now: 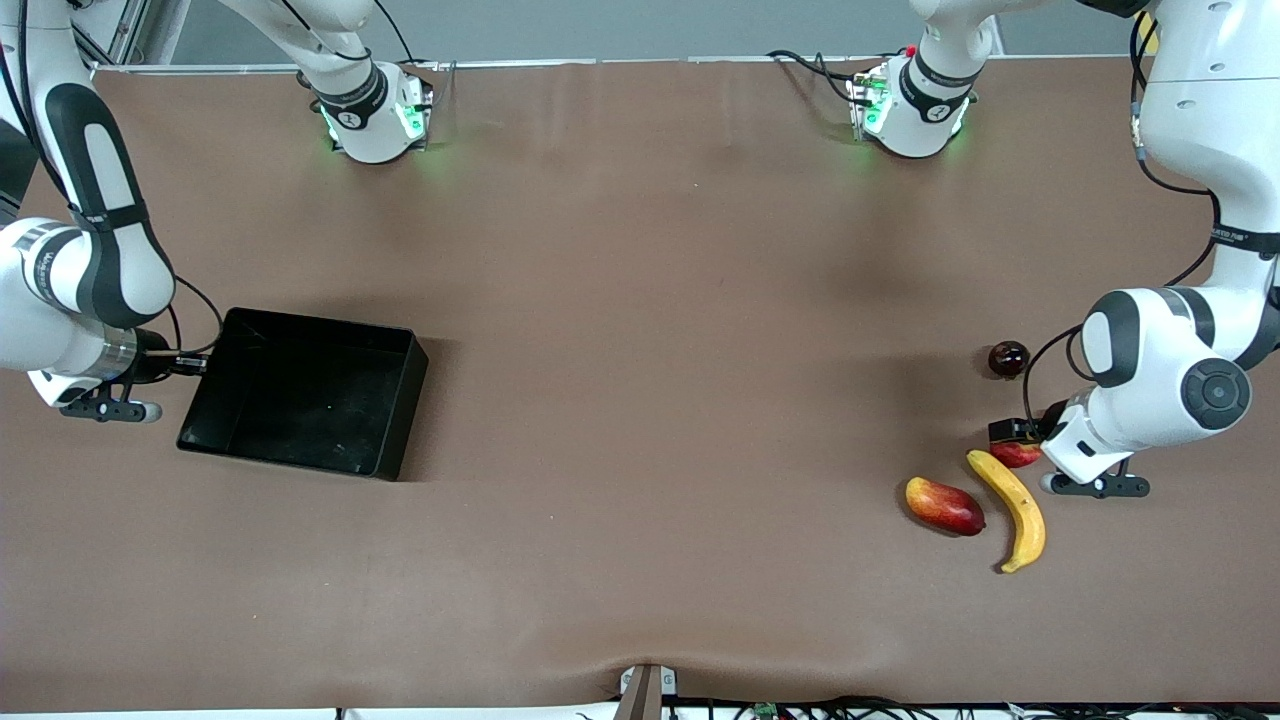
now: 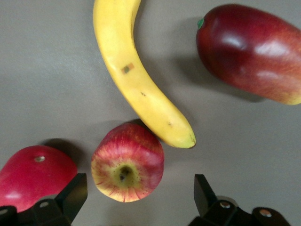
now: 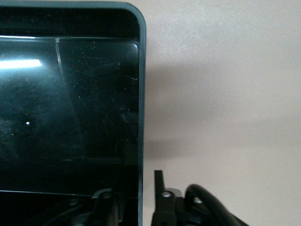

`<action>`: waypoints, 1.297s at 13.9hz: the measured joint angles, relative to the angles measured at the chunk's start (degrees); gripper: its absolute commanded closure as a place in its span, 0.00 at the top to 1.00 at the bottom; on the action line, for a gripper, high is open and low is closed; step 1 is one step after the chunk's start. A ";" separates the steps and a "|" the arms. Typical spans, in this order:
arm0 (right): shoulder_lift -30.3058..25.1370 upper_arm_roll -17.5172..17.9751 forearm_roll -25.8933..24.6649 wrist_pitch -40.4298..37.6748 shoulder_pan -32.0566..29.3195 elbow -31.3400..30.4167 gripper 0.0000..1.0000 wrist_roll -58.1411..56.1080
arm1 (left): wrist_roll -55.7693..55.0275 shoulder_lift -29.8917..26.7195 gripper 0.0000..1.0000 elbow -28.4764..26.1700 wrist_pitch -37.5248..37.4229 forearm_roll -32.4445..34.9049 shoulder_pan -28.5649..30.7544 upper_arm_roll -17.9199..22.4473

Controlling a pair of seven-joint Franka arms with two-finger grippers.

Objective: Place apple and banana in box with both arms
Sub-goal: 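Drag the box with the right gripper while the left gripper grasps the apple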

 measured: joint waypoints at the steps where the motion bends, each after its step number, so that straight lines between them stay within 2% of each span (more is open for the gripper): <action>1: 0.00 0.01 0.01 0.00 0.00 0.01 0.00 0.00 | 0.00 0.14 1.00 -0.31 0.31 0.16 0.00 0.04; 5: 0.00 0.13 0.23 -1.50 0.00 0.94 0.00 0.00 | 0.00 1.56 1.00 -0.84 1.61 2.88 0.01 0.10; 8: -0.10 0.59 0.91 -12.36 0.18 7.94 0.00 0.02 | 0.00 2.27 1.00 -0.84 2.05 4.12 0.01 0.10; 10: -0.28 0.74 3.39 -20.94 0.79 14.27 0.00 0.03 | 0.00 2.47 1.00 -0.82 2.17 5.47 0.01 0.10; 13: -0.42 1.11 6.15 -27.78 2.67 20.80 0.00 0.04 | 0.00 2.57 0.36 -0.81 2.22 5.74 0.00 0.09; 15: -0.43 1.19 9.06 -29.48 5.47 22.46 0.00 1.71 | 0.00 2.50 0.02 -0.68 2.21 5.77 -0.03 0.04; 18: -0.40 1.52 12.48 -29.80 12.39 22.67 0.00 9.60 | 0.05 2.36 0.00 -0.08 2.23 5.87 -0.04 0.04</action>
